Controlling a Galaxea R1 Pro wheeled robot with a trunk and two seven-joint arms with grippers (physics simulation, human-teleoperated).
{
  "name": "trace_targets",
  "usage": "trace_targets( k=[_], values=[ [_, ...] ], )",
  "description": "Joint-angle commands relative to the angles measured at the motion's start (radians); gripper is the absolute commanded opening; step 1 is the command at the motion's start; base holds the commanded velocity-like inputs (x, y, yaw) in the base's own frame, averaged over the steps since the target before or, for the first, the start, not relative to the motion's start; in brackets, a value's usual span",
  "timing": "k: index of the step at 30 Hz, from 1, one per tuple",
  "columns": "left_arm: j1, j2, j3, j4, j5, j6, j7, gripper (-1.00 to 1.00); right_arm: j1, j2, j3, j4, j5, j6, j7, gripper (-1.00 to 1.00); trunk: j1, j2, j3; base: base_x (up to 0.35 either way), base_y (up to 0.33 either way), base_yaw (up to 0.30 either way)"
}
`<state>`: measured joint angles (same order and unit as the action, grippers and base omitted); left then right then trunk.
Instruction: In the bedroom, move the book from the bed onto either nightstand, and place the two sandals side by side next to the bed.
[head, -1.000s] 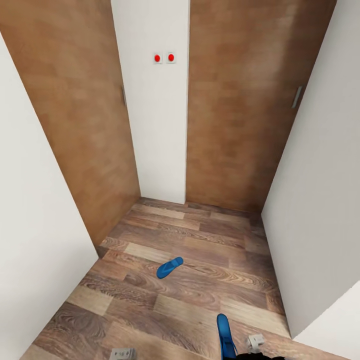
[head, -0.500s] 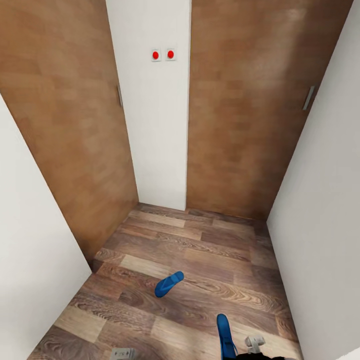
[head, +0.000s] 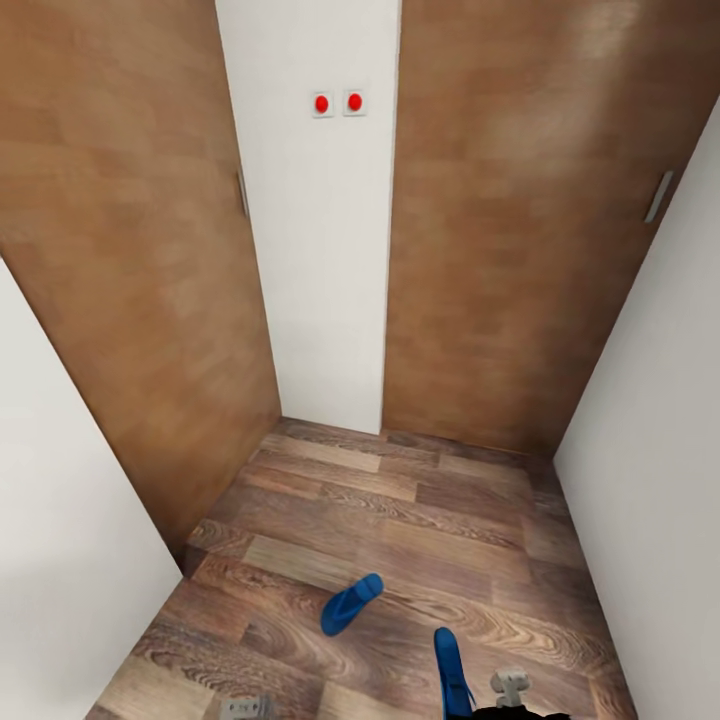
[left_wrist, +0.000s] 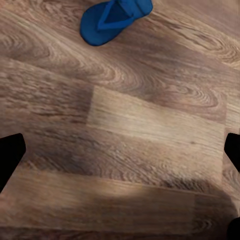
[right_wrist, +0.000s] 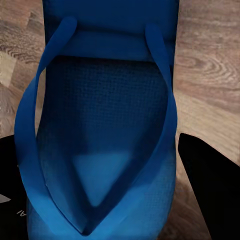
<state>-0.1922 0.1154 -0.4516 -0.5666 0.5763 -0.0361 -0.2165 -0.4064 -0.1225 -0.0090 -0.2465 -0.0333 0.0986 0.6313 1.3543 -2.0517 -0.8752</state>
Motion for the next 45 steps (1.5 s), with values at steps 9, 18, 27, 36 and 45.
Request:
trace_targets(
  k=[9, 18, 27, 36, 45],
  values=[
    [-0.001, 0.001, -0.007, 0.001, 0.01, -0.004, 0.0, 1.0, 0.0, 0.0, -0.002, -0.002, -0.005, 0.01, 0.005, -1.0, 0.0, 0.0, -0.001, 0.264, 0.182, 0.0],
    [-0.001, 0.0, -0.007, 0.001, 0.01, -0.004, 0.0, 1.0, 0.0, 0.0, -0.002, -0.002, -0.005, 0.01, 0.005, -1.0, 0.0, 0.0, -0.001, 0.265, 0.185, -0.003],
    [-0.001, 0.0, -0.007, 0.0, 0.01, -0.004, 0.0, 1.0, 0.0, 0.0, -0.002, -0.002, -0.005, 0.01, 0.005, -1.0, 0.0, 0.0, -0.001, 0.113, 0.081, -0.183],
    [-0.001, 0.0, -0.007, 0.0, 0.01, -0.004, 0.0, 1.0, 0.0, 0.0, -0.002, -0.002, -0.005, 0.01, 0.005, -1.0, 0.0, 0.0, -0.001, 0.003, 0.002, -0.218],
    [-0.001, 0.0, -0.007, 0.0, 0.01, -0.004, 0.0, 1.0, 0.0, 0.0, -0.002, -0.002, -0.005, 0.009, 0.005, -1.0, 0.0, 0.0, -0.001, 0.0, 0.0, -0.199]
  ],
)
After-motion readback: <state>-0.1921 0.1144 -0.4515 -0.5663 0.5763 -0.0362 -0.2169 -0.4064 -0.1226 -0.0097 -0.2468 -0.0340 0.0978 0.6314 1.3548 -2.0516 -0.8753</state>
